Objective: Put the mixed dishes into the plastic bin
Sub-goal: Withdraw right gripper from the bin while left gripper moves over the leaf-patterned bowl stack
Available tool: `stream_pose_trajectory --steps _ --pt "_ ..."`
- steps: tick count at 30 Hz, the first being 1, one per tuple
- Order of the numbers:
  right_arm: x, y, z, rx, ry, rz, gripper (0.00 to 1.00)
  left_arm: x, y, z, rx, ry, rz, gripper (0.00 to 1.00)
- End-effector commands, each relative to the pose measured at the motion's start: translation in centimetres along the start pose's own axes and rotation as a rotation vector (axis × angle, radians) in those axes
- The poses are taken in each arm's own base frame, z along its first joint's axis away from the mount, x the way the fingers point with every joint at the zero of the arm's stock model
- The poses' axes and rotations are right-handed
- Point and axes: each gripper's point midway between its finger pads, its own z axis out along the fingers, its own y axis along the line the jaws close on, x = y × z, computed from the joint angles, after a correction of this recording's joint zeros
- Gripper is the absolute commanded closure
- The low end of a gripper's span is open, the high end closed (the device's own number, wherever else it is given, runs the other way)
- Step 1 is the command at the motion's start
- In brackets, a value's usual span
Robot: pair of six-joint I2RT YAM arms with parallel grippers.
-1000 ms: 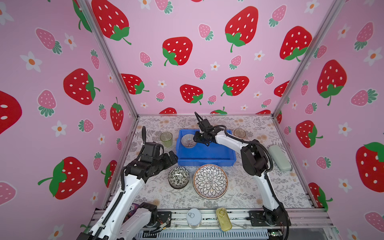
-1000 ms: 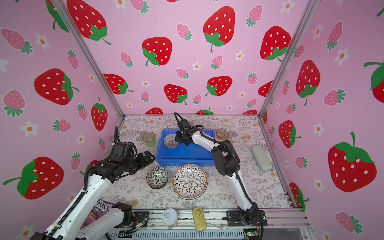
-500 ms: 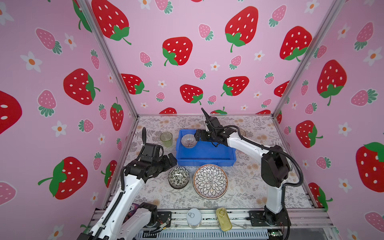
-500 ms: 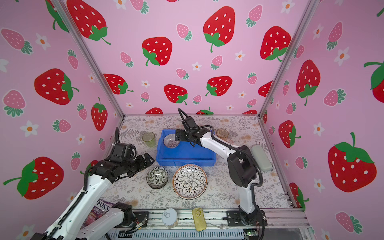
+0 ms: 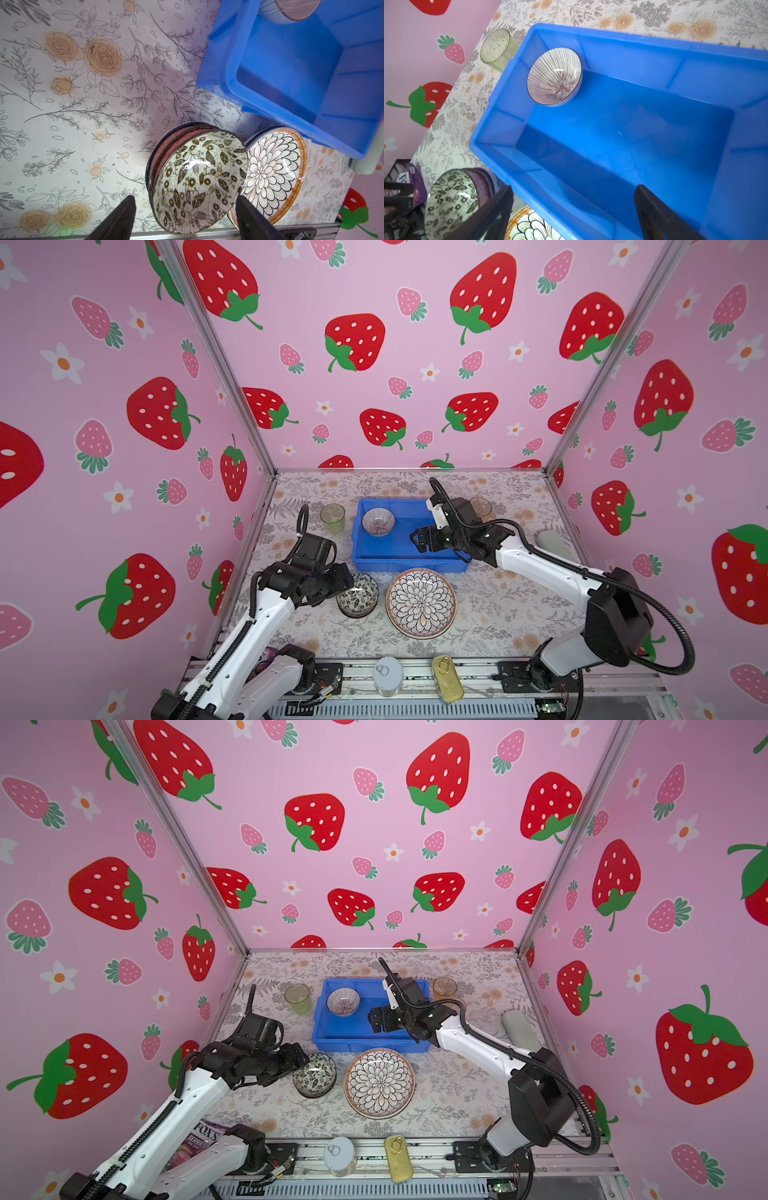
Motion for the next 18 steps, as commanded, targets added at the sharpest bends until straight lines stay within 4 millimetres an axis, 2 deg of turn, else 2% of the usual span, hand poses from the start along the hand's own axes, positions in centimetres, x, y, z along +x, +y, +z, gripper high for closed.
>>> stream_pose_trajectory --steps 1,10,18 --pt "0.2 0.7 -1.0 -0.055 -0.033 -0.054 0.09 0.8 0.4 0.5 -0.052 0.016 -0.003 0.23" --pt "1.2 -0.2 -1.8 -0.035 -0.036 -0.059 0.1 1.7 1.6 2.3 -0.134 0.049 0.024 0.24" --pt "1.9 -1.2 -2.2 -0.016 -0.037 -0.048 0.1 1.5 1.2 2.3 -0.137 0.051 0.037 0.24"
